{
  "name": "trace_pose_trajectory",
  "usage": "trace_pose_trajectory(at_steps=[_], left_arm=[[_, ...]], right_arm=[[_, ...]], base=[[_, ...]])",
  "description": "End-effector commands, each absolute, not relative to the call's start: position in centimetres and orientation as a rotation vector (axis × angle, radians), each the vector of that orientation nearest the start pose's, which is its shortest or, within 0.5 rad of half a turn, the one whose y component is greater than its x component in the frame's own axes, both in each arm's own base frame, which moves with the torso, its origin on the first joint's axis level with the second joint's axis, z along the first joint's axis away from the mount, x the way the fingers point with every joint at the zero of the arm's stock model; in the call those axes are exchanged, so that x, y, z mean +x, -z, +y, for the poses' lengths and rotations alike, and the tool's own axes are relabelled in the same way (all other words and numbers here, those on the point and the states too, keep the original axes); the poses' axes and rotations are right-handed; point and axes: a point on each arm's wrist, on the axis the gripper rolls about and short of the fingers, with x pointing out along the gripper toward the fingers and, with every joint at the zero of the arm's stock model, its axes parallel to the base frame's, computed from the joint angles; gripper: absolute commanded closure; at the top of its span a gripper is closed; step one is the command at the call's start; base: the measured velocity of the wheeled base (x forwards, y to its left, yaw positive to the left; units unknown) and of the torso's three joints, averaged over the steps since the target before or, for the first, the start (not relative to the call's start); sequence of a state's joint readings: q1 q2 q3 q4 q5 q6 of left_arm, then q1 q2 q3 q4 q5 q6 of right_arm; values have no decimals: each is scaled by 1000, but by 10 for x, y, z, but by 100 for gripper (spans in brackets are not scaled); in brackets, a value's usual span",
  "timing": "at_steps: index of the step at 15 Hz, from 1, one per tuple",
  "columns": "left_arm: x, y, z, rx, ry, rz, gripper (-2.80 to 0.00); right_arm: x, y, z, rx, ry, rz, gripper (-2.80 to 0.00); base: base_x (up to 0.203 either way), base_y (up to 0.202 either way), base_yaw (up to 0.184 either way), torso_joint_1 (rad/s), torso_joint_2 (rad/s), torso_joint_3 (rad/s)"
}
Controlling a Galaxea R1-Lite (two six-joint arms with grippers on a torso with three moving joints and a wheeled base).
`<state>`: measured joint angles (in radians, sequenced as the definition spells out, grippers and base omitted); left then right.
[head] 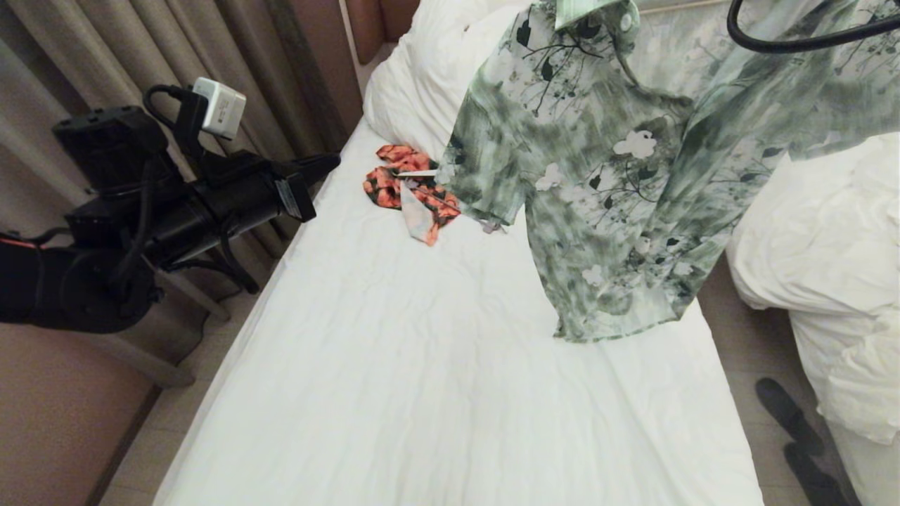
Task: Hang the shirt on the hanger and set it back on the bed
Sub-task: Take the clothes hanger out of the clothes
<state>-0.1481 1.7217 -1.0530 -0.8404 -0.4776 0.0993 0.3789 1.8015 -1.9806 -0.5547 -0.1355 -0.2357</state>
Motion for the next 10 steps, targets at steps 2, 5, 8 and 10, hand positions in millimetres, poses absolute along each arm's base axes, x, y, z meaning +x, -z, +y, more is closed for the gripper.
trace_pose_trajectory(at_steps=[2, 5, 8, 10], left_arm=[[323, -266, -59, 125, 617, -211, 0], [323, -266, -59, 124, 614, -222, 0], [322, -268, -59, 125, 615, -241, 0], [322, -268, -60, 125, 618, -242, 0]], right_arm=[[282, -466, 109, -38, -147, -732, 0], [283, -465, 110, -39, -148, -729, 0], [283, -466, 109, -39, -148, -730, 0], [283, -466, 109, -39, -146, -731, 0]], base=[[0, 0, 0, 0, 0, 0], [0, 0, 0, 0, 0, 0], [0, 0, 0, 0, 0, 0], [0, 0, 0, 0, 0, 0]])
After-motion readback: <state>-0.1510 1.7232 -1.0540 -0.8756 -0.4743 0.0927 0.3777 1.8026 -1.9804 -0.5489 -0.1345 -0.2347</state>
